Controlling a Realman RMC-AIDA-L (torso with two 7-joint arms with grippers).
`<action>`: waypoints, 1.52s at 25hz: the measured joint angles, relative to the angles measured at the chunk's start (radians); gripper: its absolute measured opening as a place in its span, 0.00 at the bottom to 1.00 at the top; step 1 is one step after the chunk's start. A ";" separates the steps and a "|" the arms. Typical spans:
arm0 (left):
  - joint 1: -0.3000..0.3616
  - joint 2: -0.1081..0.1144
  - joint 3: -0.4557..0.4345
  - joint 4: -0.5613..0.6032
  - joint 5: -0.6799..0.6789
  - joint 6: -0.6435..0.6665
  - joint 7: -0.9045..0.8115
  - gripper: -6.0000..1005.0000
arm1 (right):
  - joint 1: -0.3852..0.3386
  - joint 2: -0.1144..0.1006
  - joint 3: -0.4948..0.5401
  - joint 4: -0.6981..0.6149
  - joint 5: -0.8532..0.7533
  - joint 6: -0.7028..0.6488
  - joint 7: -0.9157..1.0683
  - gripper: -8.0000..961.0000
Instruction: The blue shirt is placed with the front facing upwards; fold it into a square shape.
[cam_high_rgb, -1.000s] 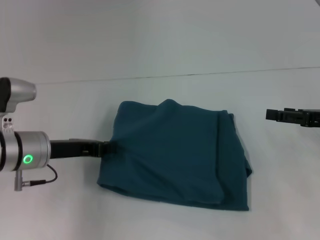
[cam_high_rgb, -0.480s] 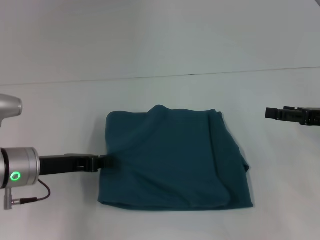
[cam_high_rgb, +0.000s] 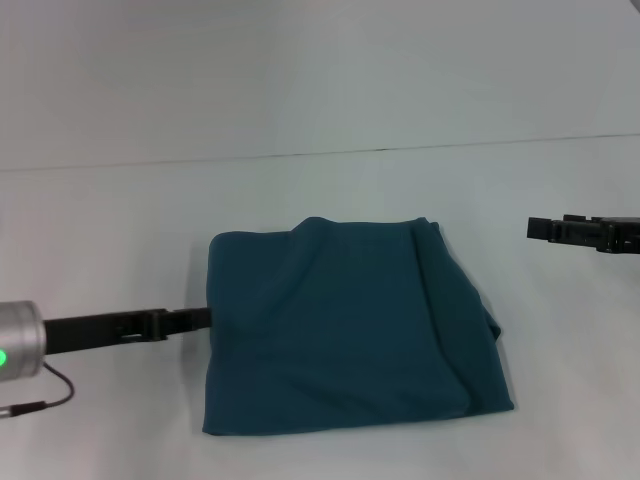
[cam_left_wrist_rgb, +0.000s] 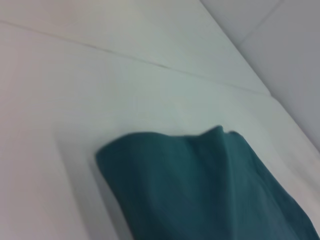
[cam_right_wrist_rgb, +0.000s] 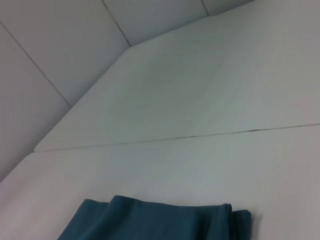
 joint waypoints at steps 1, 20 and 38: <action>0.005 0.002 -0.014 0.005 0.001 0.005 0.002 0.08 | 0.000 0.000 0.000 0.000 0.000 -0.001 -0.001 0.97; 0.065 -0.029 -0.085 -0.024 -0.268 0.118 0.352 0.87 | -0.042 0.101 0.011 0.020 0.080 -0.110 -0.356 0.97; 0.067 -0.044 -0.065 -0.117 -0.274 0.223 0.556 0.86 | -0.049 0.097 -0.005 0.063 0.096 -0.191 -0.464 0.96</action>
